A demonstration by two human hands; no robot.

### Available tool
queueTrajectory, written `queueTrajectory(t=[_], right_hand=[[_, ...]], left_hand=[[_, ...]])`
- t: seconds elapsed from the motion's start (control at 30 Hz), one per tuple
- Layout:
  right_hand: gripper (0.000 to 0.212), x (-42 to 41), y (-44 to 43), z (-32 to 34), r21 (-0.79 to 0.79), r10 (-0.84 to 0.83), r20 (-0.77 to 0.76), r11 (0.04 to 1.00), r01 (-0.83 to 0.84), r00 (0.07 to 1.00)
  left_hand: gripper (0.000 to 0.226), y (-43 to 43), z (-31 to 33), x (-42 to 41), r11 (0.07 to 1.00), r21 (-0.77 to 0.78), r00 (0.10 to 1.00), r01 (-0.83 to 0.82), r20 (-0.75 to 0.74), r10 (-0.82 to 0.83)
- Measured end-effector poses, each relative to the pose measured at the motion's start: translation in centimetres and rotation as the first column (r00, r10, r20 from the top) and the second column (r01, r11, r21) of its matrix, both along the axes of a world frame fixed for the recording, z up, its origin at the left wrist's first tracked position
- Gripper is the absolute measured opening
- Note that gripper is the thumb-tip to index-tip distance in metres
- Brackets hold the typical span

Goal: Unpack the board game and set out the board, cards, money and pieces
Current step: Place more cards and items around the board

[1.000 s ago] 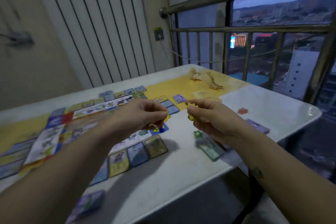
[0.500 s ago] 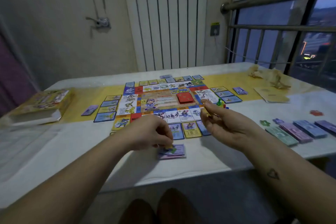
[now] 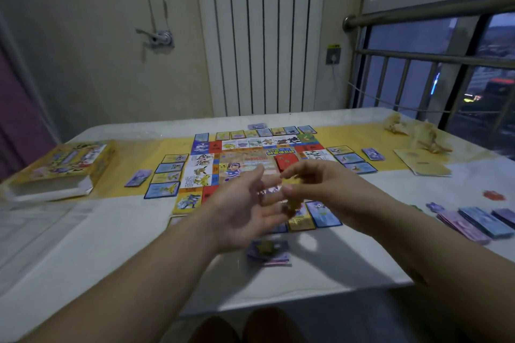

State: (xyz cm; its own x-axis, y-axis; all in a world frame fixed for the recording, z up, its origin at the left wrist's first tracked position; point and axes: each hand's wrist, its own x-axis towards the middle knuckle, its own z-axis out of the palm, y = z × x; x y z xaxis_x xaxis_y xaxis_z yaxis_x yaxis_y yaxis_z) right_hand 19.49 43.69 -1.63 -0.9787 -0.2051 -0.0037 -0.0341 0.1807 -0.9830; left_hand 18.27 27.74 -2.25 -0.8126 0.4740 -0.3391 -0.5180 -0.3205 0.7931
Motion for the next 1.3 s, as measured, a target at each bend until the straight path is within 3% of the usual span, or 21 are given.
queueTrajectory(t=[0.07,0.13,0.37,0.5,0.6,0.77,0.93,1.17,1.3], right_hand=[[0.016,-0.4,-0.4,0.1,0.114,0.048,-0.041,0.993,-0.043,0.998],[0.018,-0.9,-0.4,0.1,0.217,0.071,-0.056,0.975,-0.057,0.996],[0.016,-2.9,0.9,-0.9,0.41,0.145,-0.169,0.91,-0.065,0.975],[0.01,-3.5,1.4,-0.8,0.535,0.179,-0.229,0.844,-0.03,0.957],[0.009,-4.3,1.7,-0.6,0.507,0.165,-0.222,0.861,-0.031,0.961],[0.016,-5.7,2.6,-0.4,0.363,0.118,-0.045,0.927,-0.094,0.992],[0.017,-6.3,3.2,-0.3,0.167,0.15,0.096,0.972,-0.164,0.984],[0.015,-6.4,3.3,0.1,0.362,0.067,-0.016,0.931,-0.057,0.998],[0.013,-6.9,3.6,0.1,0.335,0.076,0.009,0.939,-0.075,0.997]], left_hand=[[0.051,1.0,-0.4,0.3,0.97,0.238,0.986,-0.042,0.165,0.002],[0.049,1.7,-0.8,0.3,0.942,0.321,0.968,-0.099,0.25,0.017],[0.043,3.3,-1.3,-0.3,0.964,0.257,0.955,-0.067,0.297,-0.013],[0.034,3.8,-1.7,-1.6,0.97,0.216,0.954,-0.116,0.295,0.049],[0.035,4.4,-1.6,-2.3,0.969,0.183,0.949,-0.164,0.297,0.105],[0.042,5.2,-1.2,-2.9,0.985,0.108,0.956,-0.132,0.276,0.098],[0.043,5.9,-0.9,-3.4,0.963,0.187,0.943,-0.194,0.308,0.13],[0.039,6.0,-1.1,-3.3,0.949,0.237,0.948,-0.209,0.288,0.137],[0.039,6.1,-0.8,-3.4,0.95,0.203,0.943,-0.239,0.281,0.177]])
